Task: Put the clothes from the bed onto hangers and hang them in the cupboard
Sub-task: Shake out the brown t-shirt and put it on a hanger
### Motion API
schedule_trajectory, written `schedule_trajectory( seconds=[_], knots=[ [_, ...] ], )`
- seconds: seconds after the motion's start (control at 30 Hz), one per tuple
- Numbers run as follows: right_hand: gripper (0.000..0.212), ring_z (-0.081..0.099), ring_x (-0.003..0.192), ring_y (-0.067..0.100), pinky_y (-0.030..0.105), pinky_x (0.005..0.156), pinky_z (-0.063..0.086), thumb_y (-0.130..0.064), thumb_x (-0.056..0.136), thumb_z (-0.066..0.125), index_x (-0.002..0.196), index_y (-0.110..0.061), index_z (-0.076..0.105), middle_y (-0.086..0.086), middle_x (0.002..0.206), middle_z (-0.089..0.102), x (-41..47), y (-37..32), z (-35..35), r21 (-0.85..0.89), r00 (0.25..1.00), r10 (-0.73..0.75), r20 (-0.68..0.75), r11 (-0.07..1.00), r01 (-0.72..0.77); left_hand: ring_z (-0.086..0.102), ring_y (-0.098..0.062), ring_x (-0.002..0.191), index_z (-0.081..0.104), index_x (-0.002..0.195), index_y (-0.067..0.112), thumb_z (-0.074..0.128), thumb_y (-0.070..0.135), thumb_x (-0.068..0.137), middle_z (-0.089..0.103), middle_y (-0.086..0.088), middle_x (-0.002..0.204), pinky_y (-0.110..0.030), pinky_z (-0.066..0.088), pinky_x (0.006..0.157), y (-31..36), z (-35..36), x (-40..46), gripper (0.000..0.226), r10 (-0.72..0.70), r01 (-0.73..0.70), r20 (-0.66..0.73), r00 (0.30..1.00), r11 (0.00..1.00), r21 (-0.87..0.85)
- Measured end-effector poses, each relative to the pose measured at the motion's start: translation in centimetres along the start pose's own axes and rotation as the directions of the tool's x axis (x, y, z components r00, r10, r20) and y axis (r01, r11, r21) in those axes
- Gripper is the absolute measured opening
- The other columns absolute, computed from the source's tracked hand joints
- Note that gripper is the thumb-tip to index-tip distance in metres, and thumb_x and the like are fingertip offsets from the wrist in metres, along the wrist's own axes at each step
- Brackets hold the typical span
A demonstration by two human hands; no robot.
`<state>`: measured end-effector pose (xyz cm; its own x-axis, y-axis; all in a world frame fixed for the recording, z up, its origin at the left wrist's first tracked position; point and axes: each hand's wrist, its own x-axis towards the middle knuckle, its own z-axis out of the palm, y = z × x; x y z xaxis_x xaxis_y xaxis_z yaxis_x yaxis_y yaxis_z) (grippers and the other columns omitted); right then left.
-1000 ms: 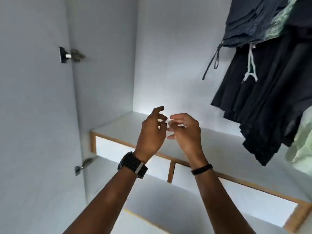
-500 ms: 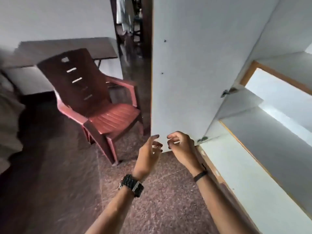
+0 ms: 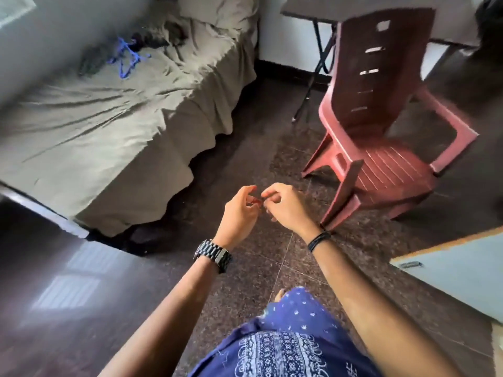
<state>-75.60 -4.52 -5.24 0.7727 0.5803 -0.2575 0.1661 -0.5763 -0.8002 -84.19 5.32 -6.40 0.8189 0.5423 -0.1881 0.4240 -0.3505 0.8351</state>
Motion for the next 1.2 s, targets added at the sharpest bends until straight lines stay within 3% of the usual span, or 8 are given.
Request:
schedule_trajectory(
  seconds=[0.13, 0.43, 0.63, 0.73, 0.8, 0.87, 1.0, 1.2],
  knots=[
    [0.021, 0.068, 0.082, 0.026, 0.047, 0.074, 0.058, -0.006, 0.082, 0.059, 0.085, -0.026, 0.063, 0.006, 0.081, 0.071, 8.2, -3.3, 4.0, -0.019, 0.991, -0.058, 0.119, 0.998, 0.061, 0.065, -0.020, 0.085, 0.045, 0.132, 0.012, 0.055, 0.008, 0.093, 0.065, -0.008, 0.106, -0.023, 0.052, 0.064, -2.8, -4.7, 5.7, 0.040, -0.071, 0.068, -0.104, 0.992, 0.997, -0.030],
    [0.019, 0.069, 0.074, 0.023, 0.031, 0.058, 0.059, -0.004, 0.085, 0.056, 0.097, -0.016, 0.065, 0.002, 0.075, 0.067, 29.7, -11.6, 5.4, 0.009, 0.946, -0.101, 0.309, 0.995, 0.104, 0.066, -0.015, 0.087, 0.043, 0.135, 0.016, 0.052, 0.011, 0.095, 0.064, -0.003, 0.107, -0.010, 0.047, 0.058, -3.1, -12.6, 24.4, 0.041, -0.162, 0.151, -0.211, 0.964, 0.986, -0.071],
    [0.021, 0.063, 0.063, 0.012, 0.030, 0.057, 0.059, 0.001, 0.084, 0.056, 0.100, -0.009, 0.065, 0.004, 0.072, 0.065, 42.8, -17.5, 5.8, 0.054, 0.926, -0.177, 0.333, 0.984, 0.169, 0.066, -0.019, 0.088, 0.047, 0.130, 0.015, 0.053, 0.008, 0.093, 0.063, -0.006, 0.103, -0.033, 0.054, 0.079, -2.5, -17.5, 36.4, 0.039, -0.179, 0.141, -0.309, 0.934, 0.980, -0.140],
    [0.019, 0.065, 0.067, 0.015, 0.032, 0.059, 0.059, 0.000, 0.085, 0.057, 0.099, -0.010, 0.064, 0.008, 0.078, 0.066, 48.9, -19.9, 6.3, 0.067, 0.914, -0.184, 0.360, 0.983, 0.172, 0.064, -0.014, 0.084, 0.048, 0.130, 0.013, 0.053, 0.005, 0.092, 0.061, -0.003, 0.100, -0.030, 0.053, 0.080, -2.9, -20.0, 43.0, 0.039, -0.174, 0.124, -0.329, 0.928, 0.978, -0.169],
    [0.018, 0.064, 0.069, 0.016, 0.032, 0.060, 0.059, 0.001, 0.086, 0.057, 0.099, -0.009, 0.064, 0.010, 0.080, 0.066, 53.9, -21.5, 6.9, 0.074, 0.912, -0.184, 0.367, 0.983, 0.169, 0.061, -0.005, 0.077, 0.048, 0.129, 0.014, 0.054, 0.006, 0.092, 0.061, -0.004, 0.101, -0.017, 0.051, 0.069, -3.3, -21.9, 48.1, 0.038, -0.171, 0.117, -0.346, 0.923, 0.978, -0.172],
    [0.017, 0.064, 0.068, 0.016, 0.032, 0.060, 0.059, 0.000, 0.086, 0.057, 0.098, -0.011, 0.064, 0.011, 0.081, 0.066, 59.1, -23.1, 7.5, 0.086, 0.921, -0.173, 0.349, 0.985, 0.152, 0.062, -0.006, 0.077, 0.049, 0.128, 0.015, 0.054, 0.008, 0.092, 0.062, -0.004, 0.101, -0.012, 0.048, 0.064, -3.7, -23.6, 53.4, 0.036, -0.178, 0.119, -0.350, 0.919, 0.975, -0.185],
    [0.015, 0.064, 0.064, 0.012, 0.025, 0.054, 0.056, -0.001, 0.086, 0.060, 0.093, -0.014, 0.065, 0.010, 0.080, 0.067, 68.9, -26.4, 8.7, 0.081, 0.939, -0.134, 0.316, 0.990, 0.115, 0.064, -0.025, 0.092, 0.048, 0.129, 0.011, 0.053, 0.004, 0.091, 0.064, -0.008, 0.104, -0.036, 0.051, 0.084, -4.3, -26.8, 63.5, 0.038, -0.164, 0.113, -0.312, 0.936, 0.978, -0.173],
    [0.015, 0.063, 0.064, 0.016, 0.028, 0.053, 0.056, 0.000, 0.088, 0.058, 0.094, -0.012, 0.063, 0.007, 0.079, 0.065, 83.2, -31.5, 9.2, 0.125, 0.947, -0.122, 0.297, 0.988, 0.088, 0.060, -0.022, 0.080, 0.048, 0.127, 0.004, 0.054, -0.010, 0.084, 0.057, -0.003, 0.091, -0.035, 0.049, 0.075, -3.6, -32.8, 78.9, 0.046, -0.116, 0.083, -0.262, 0.958, 0.987, -0.135]
  ],
)
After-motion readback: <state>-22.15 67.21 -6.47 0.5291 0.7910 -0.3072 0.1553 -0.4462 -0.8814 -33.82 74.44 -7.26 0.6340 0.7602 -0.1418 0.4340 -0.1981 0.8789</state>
